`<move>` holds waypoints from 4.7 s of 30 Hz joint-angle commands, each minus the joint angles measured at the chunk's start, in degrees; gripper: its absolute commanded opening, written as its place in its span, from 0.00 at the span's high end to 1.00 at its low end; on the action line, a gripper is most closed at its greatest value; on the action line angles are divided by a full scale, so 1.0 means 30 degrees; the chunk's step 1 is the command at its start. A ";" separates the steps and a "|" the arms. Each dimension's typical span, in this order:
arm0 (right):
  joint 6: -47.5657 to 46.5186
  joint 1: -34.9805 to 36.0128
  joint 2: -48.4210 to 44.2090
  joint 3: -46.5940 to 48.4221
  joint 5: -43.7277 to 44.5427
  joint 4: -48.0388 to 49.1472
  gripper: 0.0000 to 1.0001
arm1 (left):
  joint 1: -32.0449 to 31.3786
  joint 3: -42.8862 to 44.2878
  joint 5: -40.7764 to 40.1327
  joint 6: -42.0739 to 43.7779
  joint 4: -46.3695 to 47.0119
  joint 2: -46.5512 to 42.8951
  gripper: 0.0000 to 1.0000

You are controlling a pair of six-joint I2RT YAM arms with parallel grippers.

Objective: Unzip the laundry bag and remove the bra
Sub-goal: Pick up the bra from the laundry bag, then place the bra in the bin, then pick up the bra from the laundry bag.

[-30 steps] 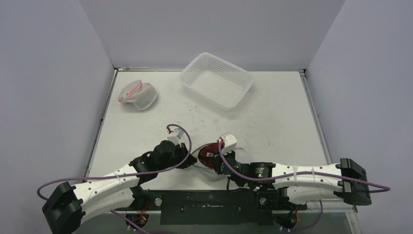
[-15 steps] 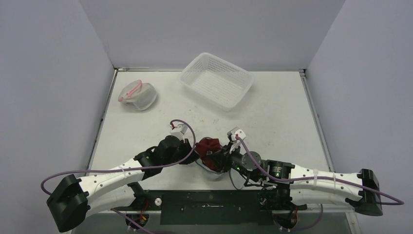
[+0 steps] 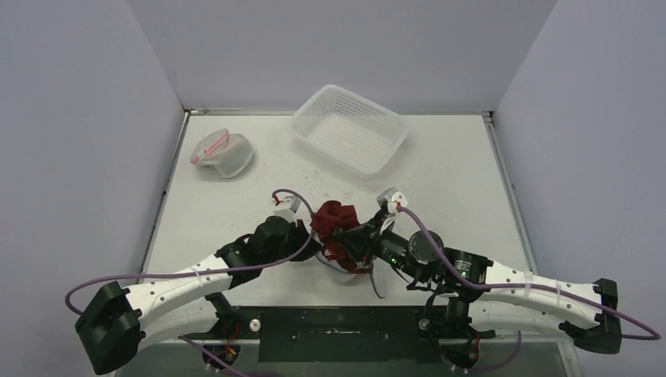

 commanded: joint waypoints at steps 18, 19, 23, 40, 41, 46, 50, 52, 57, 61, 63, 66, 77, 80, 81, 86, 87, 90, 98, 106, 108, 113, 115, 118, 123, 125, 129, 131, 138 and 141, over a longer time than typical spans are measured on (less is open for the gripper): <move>-0.2488 -0.0081 -0.1301 0.2281 0.5789 0.2345 0.95 | 0.0447 0.0233 -0.2098 -0.0699 -0.0760 -0.1713 1.00; -0.2950 -0.0081 -0.0991 0.2974 0.5929 0.1994 0.95 | 0.0479 0.0143 -0.2196 -0.0728 -0.0810 -0.1858 1.00; -0.4905 -0.0081 0.0738 0.6081 0.7668 0.0625 0.95 | 0.0626 -0.0082 -0.2457 -0.0889 -0.1185 -0.2234 1.00; -0.7238 -0.7850 1.4385 1.8009 1.2488 -0.1842 0.95 | 0.0986 -0.1258 -0.3330 -0.1754 -0.2625 -0.4964 1.00; -0.7572 -0.8098 1.5044 1.8377 1.2475 -0.1364 0.95 | 0.0997 -0.1281 -0.3302 -0.1775 -0.2676 -0.4997 1.00; -0.8639 -0.9480 1.8051 2.0508 1.1890 -0.0417 0.95 | 0.1073 -0.1174 -0.3301 -0.1748 -0.2830 -0.5124 1.00; -0.8830 -1.0579 2.0731 2.3120 1.1611 -0.1476 0.95 | 0.1147 -0.1288 -0.3457 -0.1732 -0.2851 -0.5171 1.00; -0.8969 -1.0968 2.2158 2.3916 1.1572 -0.1741 0.95 | 0.1164 -0.1380 -0.3516 -0.1790 -0.2747 -0.5114 1.00; -0.9135 -1.1310 2.4979 2.5796 1.1595 -0.1947 0.95 | 0.1251 -0.1668 -0.3445 -0.1965 -0.2290 -0.4797 1.00; -0.9018 -1.1544 2.7068 2.6953 1.1583 -0.2501 0.95 | 0.1282 -0.1670 -0.3320 -0.1966 -0.2363 -0.4682 1.00; -0.8780 -1.1729 2.7874 2.7083 1.1558 -0.2706 0.95 | 0.1291 -0.1721 -0.3365 -0.1952 -0.2408 -0.4764 1.00; -0.8576 -1.1902 2.9099 2.7650 1.1661 -0.3343 0.95 | 0.1336 -0.1812 -0.3529 -0.1912 -0.2510 -0.4924 1.00; -0.7866 -1.2565 3.1702 2.8493 1.0834 -0.5153 0.94 | 0.1464 -0.2105 -0.3511 -0.1933 -0.2122 -0.4509 1.00; -0.7847 -1.2592 3.1958 2.8523 1.0084 -0.5488 0.89 | 0.1467 -0.2160 -0.3464 -0.1937 -0.1925 -0.4300 1.00; -0.7813 -1.2591 3.2068 2.8542 0.9780 -0.5606 0.86 | 0.1467 -0.2189 -0.3465 -0.1959 -0.1875 -0.4266 1.00; -0.7456 -1.2598 3.2128 2.8666 0.8530 -0.6071 0.57 | 0.1477 -0.2270 -0.3451 -0.2025 -0.1739 -0.4180 1.00; -0.7398 -1.2599 3.1994 2.8575 0.8417 -0.6031 0.53 | 0.1472 -0.2261 -0.3463 -0.2025 -0.1738 -0.4196 1.00; -0.7136 -1.2562 3.1555 2.8352 0.7963 -0.5882 0.45 | 0.1471 -0.2285 -0.3494 -0.2052 -0.1738 -0.4198 1.00; -0.6081 -1.2166 2.8285 2.6980 0.6446 -0.4748 0.23 | 0.1510 -0.2157 -0.3532 -0.1960 -0.1785 -0.4198 1.00; -0.5492 -1.0745 2.2642 2.4802 0.5369 -0.4351 0.09 | 0.1662 -0.2137 -0.3409 -0.1798 -0.1971 -0.4486 1.00; -0.5255 -1.0044 2.0568 2.2982 0.4916 -0.3861 0.09 | 0.1698 -0.2161 -0.3270 -0.1740 -0.1978 -0.4546 1.00; -0.4396 -0.8225 1.4292 1.4990 0.1713 -0.0801 0.10 | 0.1901 -0.2509 -0.2628 -0.1495 -0.1649 -0.4793 1.00; -0.3656 -0.7890 1.2007 1.1931 -0.0180 -0.0031 0.11 | 0.2047 -0.2954 -0.2043 -0.1363 -0.0917 -0.4964 1.00; -0.2156 -0.7497 0.8972 0.7745 -0.1606 0.0734 0.11 | 0.2184 -0.3860 -0.1108 -0.1415 0.0575 -0.5313 1.00; 0.0037 -0.6704 0.5780 0.2401 -0.2059 0.0383 0.16 | 0.2345 -0.4724 -0.0348 -0.1717 0.1890 -0.5691 1.00; 0.0559 -0.5967 0.4933 0.0191 -0.1780 0.0582 0.20 | 0.2397 -0.4702 -0.0257 -0.1676 0.1572 -0.5696 1.00; 0.1622 -0.3173 0.3425 -0.2343 -0.0010 0.1824 0.24 | 0.2409 -0.4540 -0.0564 -0.1641 0.0005 -0.5652 1.00; 0.1752 -0.1451 0.3064 -0.2800 0.1866 0.2360 0.25 | 0.2428 -0.4661 -0.0642 -0.1537 -0.0270 -0.5690 1.00; 0.1100 0.1800 0.5789 -0.1402 0.4378 0.3400 0.27 | 0.2348 -0.4914 -0.0566 -0.1029 -0.0134 -0.5491 1.00; 0.1670 0.1745 0.8404 -0.0676 0.4925 0.3199 0.34 | 0.2296 -0.4998 -0.0283 -0.0783 0.0076 -0.5262 1.00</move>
